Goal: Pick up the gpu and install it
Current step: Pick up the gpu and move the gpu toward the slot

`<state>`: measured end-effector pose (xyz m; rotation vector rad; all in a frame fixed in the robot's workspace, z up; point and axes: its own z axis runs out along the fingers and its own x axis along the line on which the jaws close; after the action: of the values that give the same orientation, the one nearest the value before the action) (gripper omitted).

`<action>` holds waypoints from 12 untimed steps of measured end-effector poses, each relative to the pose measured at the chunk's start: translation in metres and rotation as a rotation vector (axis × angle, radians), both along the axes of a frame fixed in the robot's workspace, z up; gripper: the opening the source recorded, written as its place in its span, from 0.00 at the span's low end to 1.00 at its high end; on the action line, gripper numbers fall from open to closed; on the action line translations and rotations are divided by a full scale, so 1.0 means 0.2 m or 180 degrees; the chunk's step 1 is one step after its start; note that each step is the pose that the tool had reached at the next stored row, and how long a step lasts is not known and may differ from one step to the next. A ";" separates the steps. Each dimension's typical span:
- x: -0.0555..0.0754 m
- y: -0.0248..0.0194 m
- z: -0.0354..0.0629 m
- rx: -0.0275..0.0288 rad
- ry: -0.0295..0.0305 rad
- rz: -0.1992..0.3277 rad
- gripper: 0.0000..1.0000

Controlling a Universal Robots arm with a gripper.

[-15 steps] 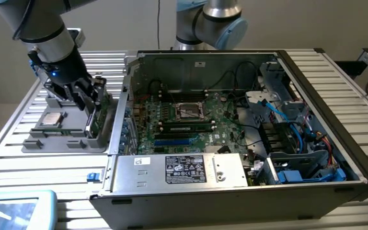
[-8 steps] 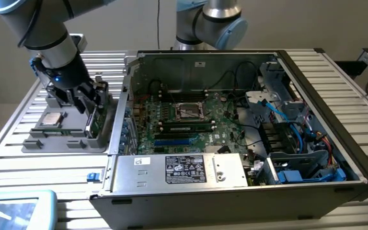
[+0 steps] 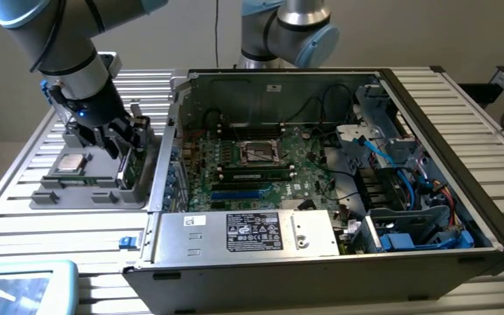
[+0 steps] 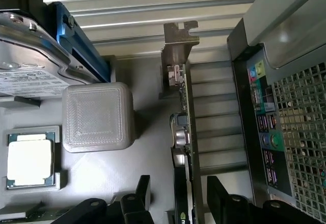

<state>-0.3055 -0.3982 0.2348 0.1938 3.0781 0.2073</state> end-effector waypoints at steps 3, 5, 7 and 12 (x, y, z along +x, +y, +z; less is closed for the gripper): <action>0.00 0.002 -0.002 -0.0027 -0.0001 0.0000 0.56; 0.00 0.009 -0.005 -0.0062 -0.0003 0.0000 0.56; 0.00 0.020 -0.010 -0.0077 -0.0006 0.0000 0.56; 0.00 0.036 -0.029 -0.0095 -0.0013 0.0000 0.56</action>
<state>-0.3053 -0.3910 0.2291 0.1917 3.0749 0.1615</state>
